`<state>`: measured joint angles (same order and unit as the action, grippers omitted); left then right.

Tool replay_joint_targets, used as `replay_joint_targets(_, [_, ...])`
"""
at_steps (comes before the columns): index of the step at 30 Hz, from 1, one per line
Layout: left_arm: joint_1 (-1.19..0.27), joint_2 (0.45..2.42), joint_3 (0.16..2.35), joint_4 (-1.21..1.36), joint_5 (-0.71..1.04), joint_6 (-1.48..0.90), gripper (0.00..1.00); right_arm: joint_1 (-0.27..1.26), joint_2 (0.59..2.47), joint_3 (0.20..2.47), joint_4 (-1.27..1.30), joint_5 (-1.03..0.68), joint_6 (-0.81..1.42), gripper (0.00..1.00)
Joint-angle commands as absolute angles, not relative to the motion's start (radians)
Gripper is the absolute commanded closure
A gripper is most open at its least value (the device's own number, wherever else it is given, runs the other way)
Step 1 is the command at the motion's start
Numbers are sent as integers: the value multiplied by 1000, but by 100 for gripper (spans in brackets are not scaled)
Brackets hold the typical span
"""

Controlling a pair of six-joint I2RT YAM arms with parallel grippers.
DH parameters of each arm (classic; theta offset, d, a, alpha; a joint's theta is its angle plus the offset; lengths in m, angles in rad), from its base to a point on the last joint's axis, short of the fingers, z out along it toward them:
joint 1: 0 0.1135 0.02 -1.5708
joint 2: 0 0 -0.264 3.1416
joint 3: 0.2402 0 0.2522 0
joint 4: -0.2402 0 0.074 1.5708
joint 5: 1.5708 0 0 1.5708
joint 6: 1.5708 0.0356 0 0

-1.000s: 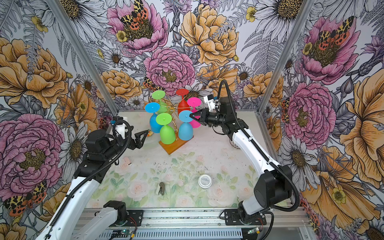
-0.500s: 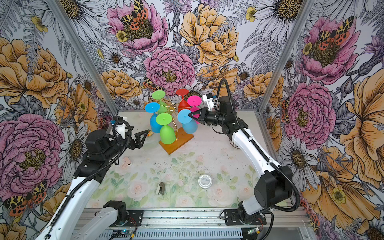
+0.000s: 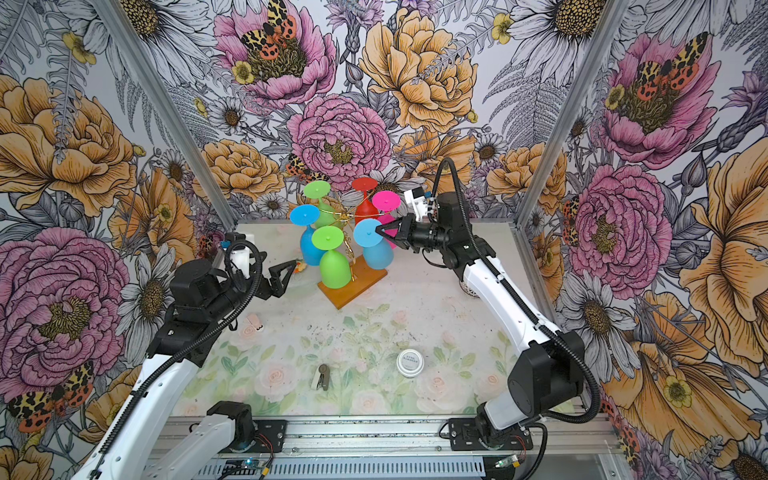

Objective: Take the wine glass off the wine glass rack
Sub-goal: 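Close the right gripper on the blue glass foot and slide it off the rack arm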

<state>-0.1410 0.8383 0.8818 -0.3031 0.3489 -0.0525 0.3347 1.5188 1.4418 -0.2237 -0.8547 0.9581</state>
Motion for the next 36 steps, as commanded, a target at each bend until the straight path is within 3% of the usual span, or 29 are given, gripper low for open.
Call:
replay_joint_targets(1, [-149, 826, 881, -296, 343, -37, 1, 341, 1490, 1445, -165, -868, 983, 100])
replay_joint_targets(13, [-148, 821, 879, -296, 343, -37, 1, 342, 1485, 1415, -72, -871, 1081, 100])
replay_joint_targets(18, [-148, 816, 878, -296, 341, -38, 1, 341, 1497, 1363, 99, -901, 1204, 100])
replay_joint_targets(36, [-149, 819, 878, -296, 336, -38, 1, 351, 1481, 1371, -19, -894, 1116, 100])
